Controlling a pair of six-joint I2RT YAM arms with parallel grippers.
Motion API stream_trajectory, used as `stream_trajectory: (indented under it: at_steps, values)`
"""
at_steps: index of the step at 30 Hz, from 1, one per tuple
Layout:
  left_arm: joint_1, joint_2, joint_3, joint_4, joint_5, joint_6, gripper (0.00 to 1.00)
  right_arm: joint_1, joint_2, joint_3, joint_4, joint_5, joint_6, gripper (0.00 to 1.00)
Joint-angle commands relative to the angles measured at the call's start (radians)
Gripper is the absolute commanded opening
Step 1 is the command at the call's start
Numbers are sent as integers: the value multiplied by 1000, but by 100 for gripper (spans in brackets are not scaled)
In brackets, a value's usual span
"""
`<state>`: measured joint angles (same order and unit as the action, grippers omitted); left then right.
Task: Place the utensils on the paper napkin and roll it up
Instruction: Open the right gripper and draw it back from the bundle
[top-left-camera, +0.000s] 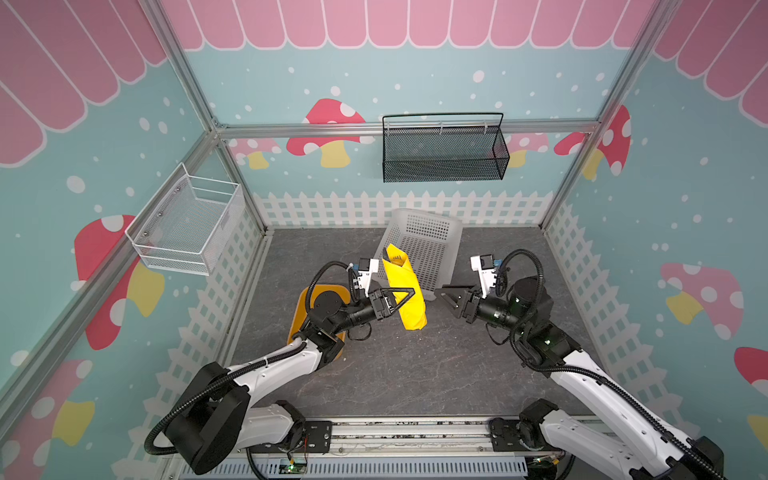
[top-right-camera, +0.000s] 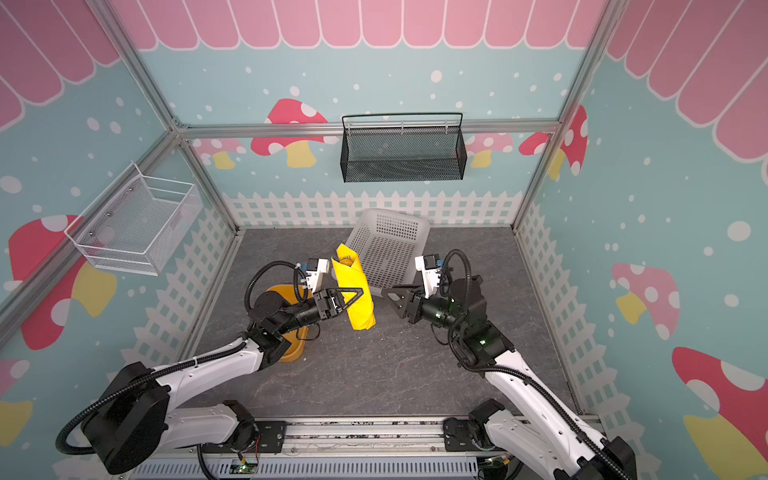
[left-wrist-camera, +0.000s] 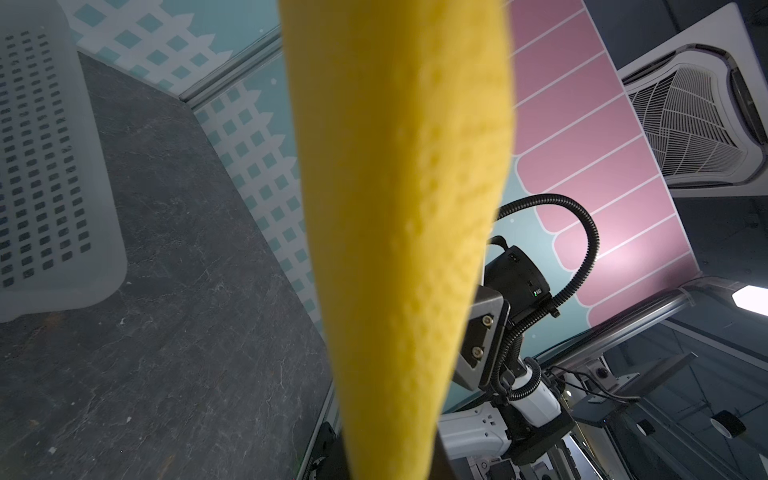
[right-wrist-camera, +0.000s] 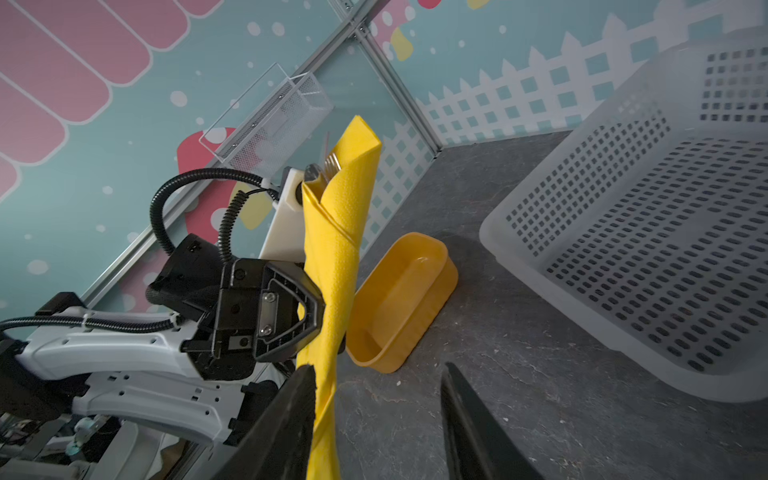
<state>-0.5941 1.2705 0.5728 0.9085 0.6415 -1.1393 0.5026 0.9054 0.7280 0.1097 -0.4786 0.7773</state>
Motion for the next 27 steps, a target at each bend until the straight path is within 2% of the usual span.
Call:
stream_trajectory:
  at_steps: [1, 4, 10, 19, 27]
  values:
    - [16, -20, 30, 20, 24, 17, 4, -20, -6, -12, -91, 147, -7, 52]
    - [24, -20, 30, 18, 27, 14, 3, -37, 9, -23, -136, 232, 21, 54]
    - [39, -19, 30, 0, 32, 16, 3, -91, 62, -43, -165, 274, 66, 54]
    - [55, -23, 43, -112, 11, 88, 3, -200, 199, -37, -168, 179, 65, 54]
    - [84, 11, 99, -194, 38, 165, 2, -239, 417, 52, -170, 113, 14, 55]
